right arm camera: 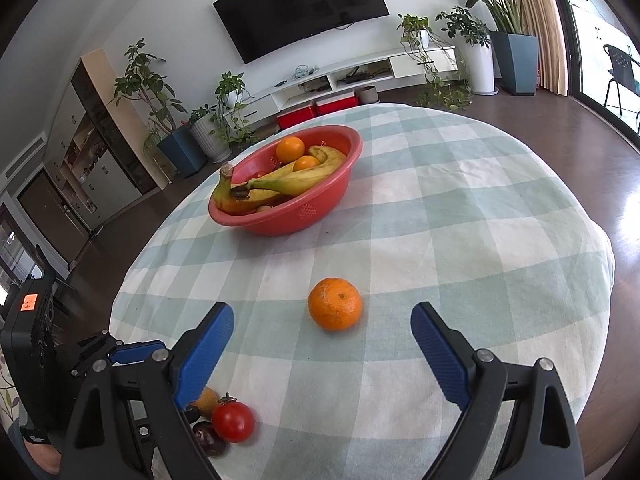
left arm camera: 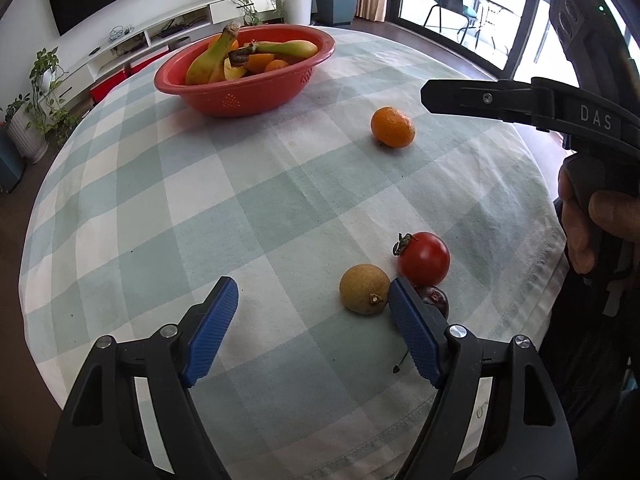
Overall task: Organize fruits
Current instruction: 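Withdraw both tools and move the left tool toward the remaining red tomato, then close the left tool on the brown round fruit while the right tool approaches the mandarin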
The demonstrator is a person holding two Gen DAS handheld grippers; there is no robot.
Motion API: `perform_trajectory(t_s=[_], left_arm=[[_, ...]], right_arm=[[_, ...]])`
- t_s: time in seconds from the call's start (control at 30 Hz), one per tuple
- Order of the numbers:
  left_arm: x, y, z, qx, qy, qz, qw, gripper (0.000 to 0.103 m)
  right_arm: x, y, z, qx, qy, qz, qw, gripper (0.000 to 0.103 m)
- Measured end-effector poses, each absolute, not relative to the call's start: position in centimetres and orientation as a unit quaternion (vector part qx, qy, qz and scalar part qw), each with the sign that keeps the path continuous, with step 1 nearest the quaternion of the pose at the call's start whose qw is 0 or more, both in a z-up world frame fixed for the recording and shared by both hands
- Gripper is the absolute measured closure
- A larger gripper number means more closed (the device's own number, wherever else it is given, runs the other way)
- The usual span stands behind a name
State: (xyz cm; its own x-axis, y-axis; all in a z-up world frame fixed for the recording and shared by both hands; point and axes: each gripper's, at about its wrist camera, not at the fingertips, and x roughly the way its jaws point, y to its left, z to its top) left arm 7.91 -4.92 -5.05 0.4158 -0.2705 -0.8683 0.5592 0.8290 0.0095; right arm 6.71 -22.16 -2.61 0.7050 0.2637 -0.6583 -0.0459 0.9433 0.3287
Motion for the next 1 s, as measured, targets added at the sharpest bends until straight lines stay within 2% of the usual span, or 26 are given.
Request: perform_trajectory(t_s=[0.1,0.77,1.0], left_arm=[[8.0,-5.0,-4.7,0.157,0.477,-0.247,0.829,0.031],[7.9,-5.3,-4.1,0.198,0.473,-0.248,0.822,0.031],[7.6,-4.9,-3.7,0.237,0.468,-0.322,0.788,0.031]], right_arm=[[6.7,-22.1,-2.6,0.146,0.374,0.085,0.912,0.010],[6.7,-22.0,-2.6,0.145,0.373,0.087,0.912,0.010],[6.7,-21.7,-2.4,0.145,0.371,0.089,0.913,0.011]])
